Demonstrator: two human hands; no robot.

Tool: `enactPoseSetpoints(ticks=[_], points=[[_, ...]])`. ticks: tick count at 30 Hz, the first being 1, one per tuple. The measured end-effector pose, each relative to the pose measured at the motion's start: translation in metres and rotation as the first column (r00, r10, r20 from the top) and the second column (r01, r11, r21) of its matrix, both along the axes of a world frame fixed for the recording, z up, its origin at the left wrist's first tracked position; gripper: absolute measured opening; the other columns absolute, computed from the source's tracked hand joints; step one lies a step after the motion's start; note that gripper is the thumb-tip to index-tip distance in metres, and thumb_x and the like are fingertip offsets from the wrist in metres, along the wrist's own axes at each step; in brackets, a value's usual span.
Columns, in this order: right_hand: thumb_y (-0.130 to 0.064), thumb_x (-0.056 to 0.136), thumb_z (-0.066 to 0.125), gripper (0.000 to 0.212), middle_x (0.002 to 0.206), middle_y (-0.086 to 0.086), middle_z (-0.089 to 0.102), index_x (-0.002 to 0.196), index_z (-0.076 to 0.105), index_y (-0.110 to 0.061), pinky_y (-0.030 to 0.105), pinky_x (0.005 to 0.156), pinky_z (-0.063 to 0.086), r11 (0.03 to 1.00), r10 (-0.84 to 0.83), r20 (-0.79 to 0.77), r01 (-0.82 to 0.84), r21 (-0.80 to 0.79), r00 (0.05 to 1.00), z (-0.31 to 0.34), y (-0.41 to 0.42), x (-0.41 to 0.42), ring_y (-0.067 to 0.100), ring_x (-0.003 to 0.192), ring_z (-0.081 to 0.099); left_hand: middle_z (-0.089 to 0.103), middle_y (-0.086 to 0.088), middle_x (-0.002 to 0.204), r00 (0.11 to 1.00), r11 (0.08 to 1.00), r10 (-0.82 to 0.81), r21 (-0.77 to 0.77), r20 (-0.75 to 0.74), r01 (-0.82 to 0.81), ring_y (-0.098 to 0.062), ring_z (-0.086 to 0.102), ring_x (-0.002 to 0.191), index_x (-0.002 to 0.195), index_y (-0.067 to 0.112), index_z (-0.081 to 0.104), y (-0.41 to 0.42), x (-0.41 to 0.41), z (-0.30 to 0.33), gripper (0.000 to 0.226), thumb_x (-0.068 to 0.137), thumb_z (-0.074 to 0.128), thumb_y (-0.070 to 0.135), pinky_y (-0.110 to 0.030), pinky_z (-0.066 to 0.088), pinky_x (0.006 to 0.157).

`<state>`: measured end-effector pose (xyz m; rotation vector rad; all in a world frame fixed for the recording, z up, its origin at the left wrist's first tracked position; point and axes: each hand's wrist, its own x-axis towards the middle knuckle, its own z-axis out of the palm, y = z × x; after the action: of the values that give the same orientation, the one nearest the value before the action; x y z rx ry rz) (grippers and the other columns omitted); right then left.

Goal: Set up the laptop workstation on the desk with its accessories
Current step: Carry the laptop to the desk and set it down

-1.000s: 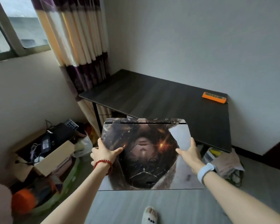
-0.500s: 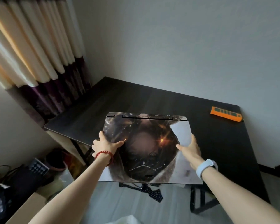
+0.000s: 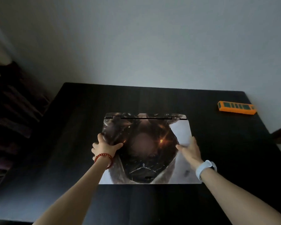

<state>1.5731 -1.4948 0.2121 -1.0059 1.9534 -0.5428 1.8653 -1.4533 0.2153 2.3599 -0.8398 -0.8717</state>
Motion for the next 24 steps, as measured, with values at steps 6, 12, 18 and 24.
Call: enactPoseSetpoints(ticks=[6,12,18,24], points=[[-0.018,0.08,0.069,0.072,0.137,0.017,0.042,0.138,0.027,-0.017,0.056,0.102,0.038,0.995,-0.073,-0.029,0.075,0.062,0.997,-0.025,-0.054,0.018,0.039,0.124,0.042,0.036,-0.023,0.132,0.996,0.992,-0.08,0.091,-0.037,0.083,-0.042,0.035,0.121,0.138,0.023,0.023,-0.073,0.015,-0.032,0.097,0.063,0.081,0.039,-0.057,0.037,0.098],[-0.018,0.08,0.069,0.074,0.14,0.016,0.039,0.139,0.025,-0.019,0.057,0.104,0.035,0.991,-0.074,-0.086,0.082,0.102,0.994,-0.045,-0.095,0.015,0.038,0.128,0.038,0.035,-0.023,0.134,0.993,0.981,-0.1,0.163,-0.056,0.108,-0.042,0.033,0.123,0.139,0.021,0.019,-0.114,0.007,-0.061,0.1,0.063,0.081,0.038,-0.057,0.036,0.099],[-0.018,0.079,0.07,0.074,0.14,0.016,0.04,0.139,0.027,-0.015,0.056,0.104,0.035,0.988,-0.051,-0.117,0.067,0.136,0.992,-0.054,-0.115,0.008,0.038,0.129,0.037,0.034,-0.023,0.135,0.994,0.974,-0.108,0.196,-0.036,0.112,-0.042,0.031,0.125,0.14,0.019,0.018,-0.134,-0.002,-0.072,0.101,0.063,0.081,0.039,-0.057,0.034,0.102],[-0.016,0.081,0.068,0.072,0.14,0.019,0.038,0.139,0.026,-0.014,0.054,0.104,0.036,0.987,0.007,-0.141,0.016,0.162,0.99,-0.055,-0.128,0.006,0.038,0.129,0.037,0.031,-0.023,0.137,0.996,0.968,-0.086,0.233,-0.026,0.09,-0.041,0.028,0.127,0.142,0.017,0.014,-0.142,-0.007,-0.071,0.103,0.065,0.079,0.04,-0.056,0.032,0.103]])
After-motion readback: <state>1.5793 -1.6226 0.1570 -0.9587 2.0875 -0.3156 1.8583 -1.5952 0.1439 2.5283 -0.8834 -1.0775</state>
